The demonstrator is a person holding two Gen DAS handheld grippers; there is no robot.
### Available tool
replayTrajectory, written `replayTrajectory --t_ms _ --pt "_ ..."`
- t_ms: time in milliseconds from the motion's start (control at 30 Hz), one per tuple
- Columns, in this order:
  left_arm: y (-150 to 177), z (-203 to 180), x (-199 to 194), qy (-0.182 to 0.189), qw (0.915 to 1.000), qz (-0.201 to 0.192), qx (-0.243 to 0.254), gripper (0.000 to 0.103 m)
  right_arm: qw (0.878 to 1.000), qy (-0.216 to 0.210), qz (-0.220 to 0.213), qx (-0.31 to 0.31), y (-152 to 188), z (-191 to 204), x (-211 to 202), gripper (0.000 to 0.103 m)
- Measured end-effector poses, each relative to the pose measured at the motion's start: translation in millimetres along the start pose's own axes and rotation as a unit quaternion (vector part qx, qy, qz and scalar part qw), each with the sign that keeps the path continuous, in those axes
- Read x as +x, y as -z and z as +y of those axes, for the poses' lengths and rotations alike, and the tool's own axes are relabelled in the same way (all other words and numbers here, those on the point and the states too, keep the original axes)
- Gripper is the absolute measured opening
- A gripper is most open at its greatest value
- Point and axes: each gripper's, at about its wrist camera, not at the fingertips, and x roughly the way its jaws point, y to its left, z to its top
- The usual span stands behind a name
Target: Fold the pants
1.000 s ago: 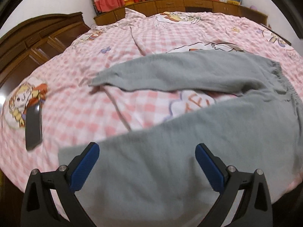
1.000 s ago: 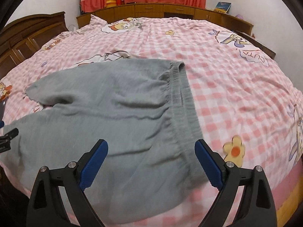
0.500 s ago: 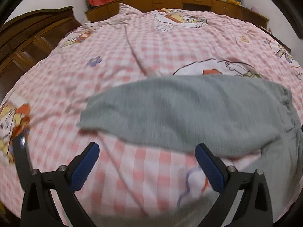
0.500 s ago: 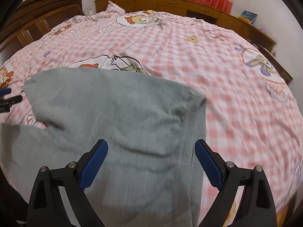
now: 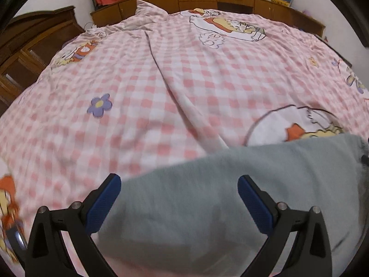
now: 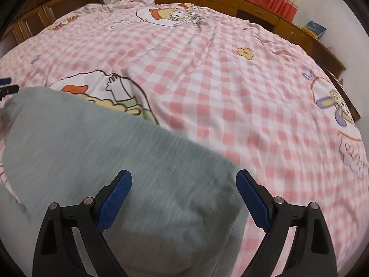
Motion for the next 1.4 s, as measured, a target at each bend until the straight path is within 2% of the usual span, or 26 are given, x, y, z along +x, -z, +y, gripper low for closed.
replayTrajectory --t_ms 33,133,233,367,533,633,667,700,733,767,833,867,900,933,1000,1067,1233,1400 --pt "-3 2 4 0.005 1.0 0.003 0.005 0.103 1.0 0.002 0.0 -0.006 -3 -1 4 0.093" --pt "-9 9 28 0.059 0.9969 0.042 0.032 0.103 1.0 0.014 0.013 -0.025 -9 -1 24 0.093" --pt "-6 14 46 0.036 0.9963 0.062 0.048 0.103 0.999 0.008 0.03 -0.033 -8 1 43 0.092" --pt "2 15 67 0.029 0.9944 0.078 0.065 0.103 0.999 -0.009 0.036 -0.019 -5 0 58 0.093" --pt "11 25 78 0.052 0.9959 0.064 0.035 0.103 0.999 -0.028 0.038 0.003 -3 -7 63 0.094" --pt "12 28 80 0.045 0.9976 0.051 0.01 0.102 0.999 -0.026 0.037 0.009 -4 -6 68 0.097" --pt "12 25 78 0.037 0.9983 0.045 0.011 0.101 0.999 -0.025 0.037 0.012 -3 -5 69 0.097" --pt "13 21 75 0.037 0.9985 0.036 0.017 0.091 0.999 -0.025 0.035 0.016 -3 -5 70 0.097" --pt "14 15 70 0.042 0.9984 0.025 0.028 0.076 0.999 -0.024 0.033 0.019 -4 -4 70 0.097" --pt "15 10 66 0.045 0.9982 0.022 0.034 0.069 0.999 -0.022 0.033 0.02 -5 -4 70 0.094" --pt "16 2 60 0.05 0.9977 0.02 0.042 0.043 0.999 -0.024 0.034 0.024 -7 -3 65 0.081" --pt "16 1 58 0.053 0.9973 0.021 0.046 0.036 0.999 -0.025 0.035 0.024 -8 -1 60 0.066" --pt "16 -1 56 0.057 0.997 0.022 0.047 0.022 0.999 -0.024 0.034 0.019 -9 2 56 0.051" --pt "14 0 53 0.064 0.9965 0.023 0.047 0.016 0.999 -0.018 0.033 0.008 -11 5 52 0.044" --pt "9 0 44 0.078 0.9958 0.019 0.045 0.013 0.999 -0.004 0.029 -0.018 -10 11 43 0.018" --pt "10 2 26 0.093 0.9949 0.006 0.038 0.012 0.999 -0.012 0.024 -0.027 -9 11 33 0.008" --pt "13 7 -29 0.117 0.9916 -0.052 0.015 0.009 0.999 -0.031 -0.017 -0.009 -3 3 -2 0.006" --pt "22 13 -74 0.123 0.9884 -0.089 -0.002 0.009 0.998 -0.042 -0.049 -0.001 -1 1 -34 0.006"
